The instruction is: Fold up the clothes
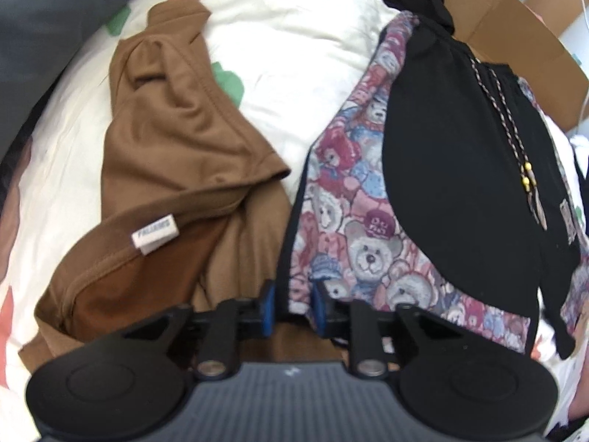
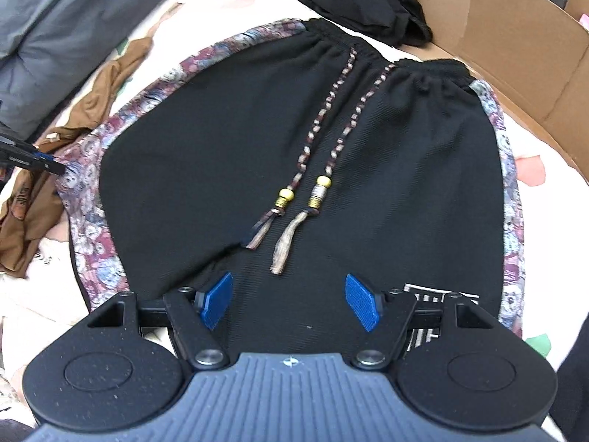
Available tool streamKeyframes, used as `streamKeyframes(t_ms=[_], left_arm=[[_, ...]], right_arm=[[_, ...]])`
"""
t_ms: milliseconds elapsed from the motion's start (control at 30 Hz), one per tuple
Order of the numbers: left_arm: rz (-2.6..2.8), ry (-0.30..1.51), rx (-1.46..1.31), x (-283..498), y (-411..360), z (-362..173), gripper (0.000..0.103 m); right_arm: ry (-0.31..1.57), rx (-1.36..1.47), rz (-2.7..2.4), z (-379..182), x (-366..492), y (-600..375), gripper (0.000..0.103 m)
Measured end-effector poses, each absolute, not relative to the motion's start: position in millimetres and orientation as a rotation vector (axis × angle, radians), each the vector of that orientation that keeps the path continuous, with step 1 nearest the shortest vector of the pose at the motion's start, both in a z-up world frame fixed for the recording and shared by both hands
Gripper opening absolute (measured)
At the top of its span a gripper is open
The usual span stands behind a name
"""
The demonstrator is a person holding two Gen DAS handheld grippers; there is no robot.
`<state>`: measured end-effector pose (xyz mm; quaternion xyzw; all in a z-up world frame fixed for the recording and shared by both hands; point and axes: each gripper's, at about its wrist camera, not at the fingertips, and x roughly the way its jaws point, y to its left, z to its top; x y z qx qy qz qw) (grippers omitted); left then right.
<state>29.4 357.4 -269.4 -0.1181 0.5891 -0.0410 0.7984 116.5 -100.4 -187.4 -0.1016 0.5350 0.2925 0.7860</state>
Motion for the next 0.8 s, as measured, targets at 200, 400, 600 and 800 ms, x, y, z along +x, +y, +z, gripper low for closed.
streamKeyframes(t_ms=[200, 400, 600, 800], left_arm=[[-0.103, 1.246, -0.210, 26, 346, -246, 0.009], [-0.091, 1.199, -0.177, 26, 327, -217, 0.008], [-0.076, 1.192, -0.117, 27, 298, -196, 0.006], [-0.076, 1.171, -0.073, 30, 270, -175, 0.006]], right_arm=[[1.137, -0.226, 0.677, -180, 107, -87, 0.073], [1.098, -0.228, 0.706, -169, 104, -72, 0.073], [1.062, -0.211, 0.769, -161, 92, -51, 0.073], [1.037, -0.221, 0.831, -152, 77, -28, 0.073]])
